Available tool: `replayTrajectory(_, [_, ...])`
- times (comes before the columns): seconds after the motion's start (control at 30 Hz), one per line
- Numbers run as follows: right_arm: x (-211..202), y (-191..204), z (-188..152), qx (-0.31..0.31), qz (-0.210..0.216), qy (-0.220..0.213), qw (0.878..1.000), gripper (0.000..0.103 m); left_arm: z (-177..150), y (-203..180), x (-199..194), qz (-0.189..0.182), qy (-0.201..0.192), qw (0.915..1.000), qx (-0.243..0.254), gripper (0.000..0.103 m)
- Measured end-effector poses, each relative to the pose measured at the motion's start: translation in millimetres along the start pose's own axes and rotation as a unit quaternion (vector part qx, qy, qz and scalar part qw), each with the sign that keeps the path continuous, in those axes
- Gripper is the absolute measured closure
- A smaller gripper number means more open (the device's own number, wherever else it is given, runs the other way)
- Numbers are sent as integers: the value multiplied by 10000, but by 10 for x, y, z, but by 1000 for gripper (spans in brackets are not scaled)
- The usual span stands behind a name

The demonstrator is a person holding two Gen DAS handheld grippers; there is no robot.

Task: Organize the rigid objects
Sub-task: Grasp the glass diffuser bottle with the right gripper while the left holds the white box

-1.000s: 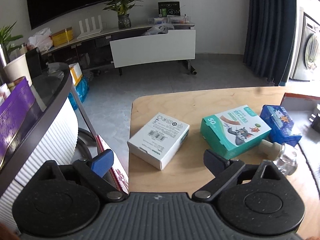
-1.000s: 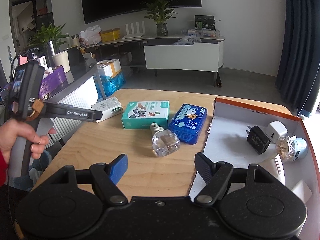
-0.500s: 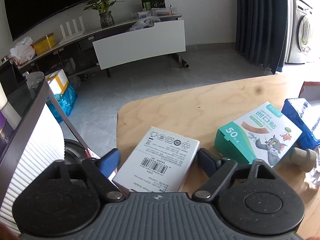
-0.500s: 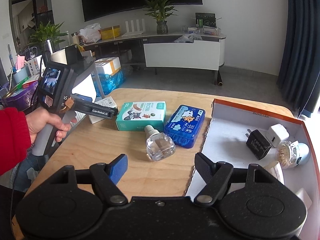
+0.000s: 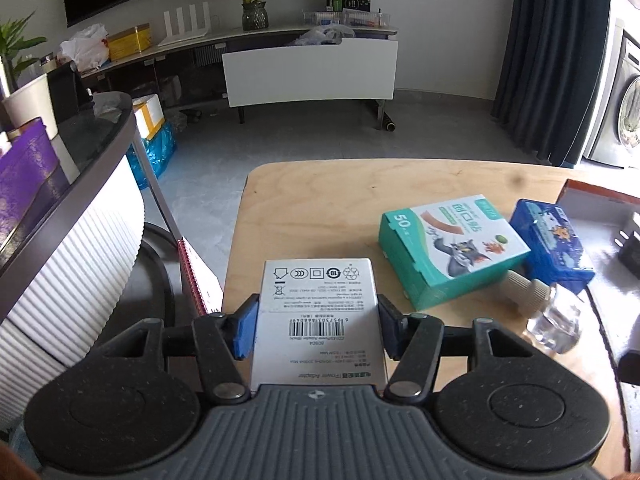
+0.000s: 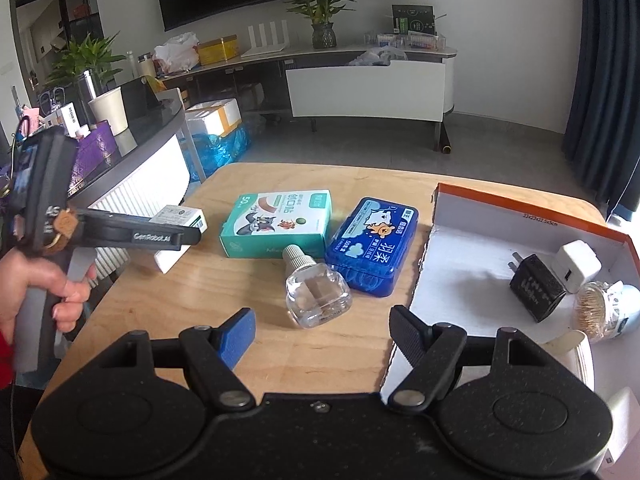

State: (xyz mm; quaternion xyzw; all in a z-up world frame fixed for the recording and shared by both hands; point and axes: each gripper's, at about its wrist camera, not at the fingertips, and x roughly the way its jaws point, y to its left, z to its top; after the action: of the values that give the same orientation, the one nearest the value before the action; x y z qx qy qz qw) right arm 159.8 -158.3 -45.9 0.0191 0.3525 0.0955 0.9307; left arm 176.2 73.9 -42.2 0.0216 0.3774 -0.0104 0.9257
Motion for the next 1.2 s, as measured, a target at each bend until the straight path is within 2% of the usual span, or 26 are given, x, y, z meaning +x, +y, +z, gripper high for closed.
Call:
replayTrajectory(0.23, [382, 49, 155, -47, 175, 406, 9990, 15, -359, -219, -537, -234, -100, 9984, -496, 44])
replayTrajectory(0.33, [570, 47, 195, -113, 117, 567, 9983, 15, -522, -271, -693, -358, -153, 9964, -749, 44])
replayTrajectory(0.5, [821, 70, 225, -397, 111, 745, 9964, 16, -590, -303, -773, -278, -277, 9965, -740, 44])
replayTrajectory(0.53, [869, 77, 222, -456, 91, 800, 9957, 19, -591, -293, -774, -269, -298, 9963, -765, 44])
replayTrajectory(0.6, [903, 100, 213, -584, 31, 732, 9956, 32, -589, -273, -742, -225, -291, 9962, -791, 44])
replayTrajectory(0.63, [897, 115, 209, -626, 15, 690, 9957, 41, -588, -262, -720, -218, -274, 9961, -809, 44])
replayTrajectory(0.83, [783, 218, 110, -714, 70, 615, 9955, 42, -637, -219, -678, -84, -199, 9955, -921, 44])
replayTrajectory(1.2, [143, 303, -79, -369, 250, 220, 9988, 43, -674, -323, -914, -134, -352, 9952, -899, 44])
